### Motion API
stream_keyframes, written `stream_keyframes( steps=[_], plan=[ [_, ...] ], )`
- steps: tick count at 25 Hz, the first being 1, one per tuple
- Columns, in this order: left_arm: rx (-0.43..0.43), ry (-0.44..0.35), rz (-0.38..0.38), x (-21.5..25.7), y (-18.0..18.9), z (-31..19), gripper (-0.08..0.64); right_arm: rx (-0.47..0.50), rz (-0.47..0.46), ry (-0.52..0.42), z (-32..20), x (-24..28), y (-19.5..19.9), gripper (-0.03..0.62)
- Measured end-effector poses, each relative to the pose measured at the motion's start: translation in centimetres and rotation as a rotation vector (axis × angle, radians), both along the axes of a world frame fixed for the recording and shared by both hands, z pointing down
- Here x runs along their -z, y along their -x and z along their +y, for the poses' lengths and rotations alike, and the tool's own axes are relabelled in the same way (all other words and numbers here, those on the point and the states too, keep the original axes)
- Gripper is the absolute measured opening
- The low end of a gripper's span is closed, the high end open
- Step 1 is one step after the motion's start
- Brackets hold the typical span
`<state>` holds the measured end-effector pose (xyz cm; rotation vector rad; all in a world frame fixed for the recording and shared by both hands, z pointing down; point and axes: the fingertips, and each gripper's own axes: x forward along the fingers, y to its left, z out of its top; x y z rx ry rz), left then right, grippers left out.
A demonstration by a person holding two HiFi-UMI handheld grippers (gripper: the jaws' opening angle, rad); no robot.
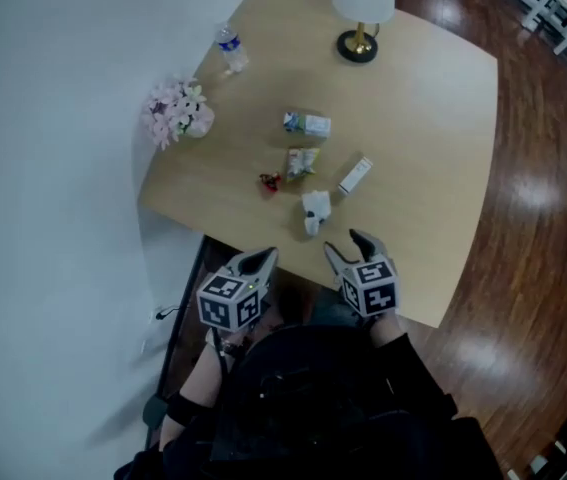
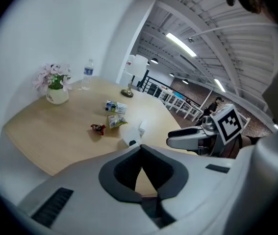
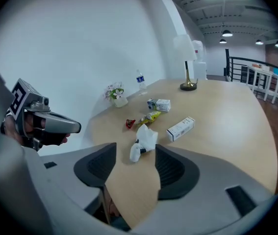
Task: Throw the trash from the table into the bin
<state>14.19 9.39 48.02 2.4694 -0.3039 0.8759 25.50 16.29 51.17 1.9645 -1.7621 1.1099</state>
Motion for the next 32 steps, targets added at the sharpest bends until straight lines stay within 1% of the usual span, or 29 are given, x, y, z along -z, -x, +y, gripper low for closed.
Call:
stream_keyframes(
  steps=[2,3,7,9,12,15,18,20,24,27,29,32],
  plan=[
    [0.027,0.007,-0.021,-1.0,-0.8,-0.9,0.005,0.026,-0.010,0.016,-2.1,-1.5,-0.5,0.298],
    [0.040,0.009,-0.031,-1.4,-1.1,-1.3,0.005,0.042,-0.013,0.022,-3.0,-2.3,-0.6,0.303],
    [0.089,0.017,-0.062,-3.0,-2.3,-2.9,0.005,0.083,-0.010,0.052,-6.6,-5.0,-1.1,0.360],
    [0.110,0.022,-0.076,-3.7,-2.7,-3.5,0.005,0.084,-0.018,0.067,-8.0,-6.2,-1.3,0.373],
    [0.130,0.028,-0.101,-4.7,-3.1,-3.9,0.005,0.072,-0.042,0.099,-9.2,-8.4,-1.7,0.373],
    [0.138,0.034,-0.128,-5.7,-3.3,-4.1,0.005,0.066,-0.059,0.134,-9.8,-10.2,-1.9,0.373],
    [0.142,0.042,-0.145,-6.3,-3.3,-4.3,0.005,0.053,-0.069,0.142,-10.0,-10.9,-2.1,0.371],
    [0.148,0.049,-0.155,-6.5,-3.1,-4.3,0.005,0.048,-0.076,0.142,-10.0,-11.1,-2.1,0.362],
    [0.164,0.040,-0.177,-6.8,-2.4,-4.5,0.005,0.036,-0.086,0.129,-10.2,-11.0,-1.7,0.281],
    [0.164,0.018,-0.186,-6.9,-1.7,-4.9,0.005,0.008,-0.076,0.121,-10.4,-11.1,-1.7,0.250],
    [0.151,0.005,-0.186,-6.7,-1.2,-5.1,0.003,-0.004,-0.075,0.126,-10.1,-11.1,-1.4,0.217],
    [0.123,0.016,-0.160,-6.1,-0.8,-5.1,0.003,-0.008,-0.062,0.136,-9.2,-9.8,-0.9,0.189]
  ],
)
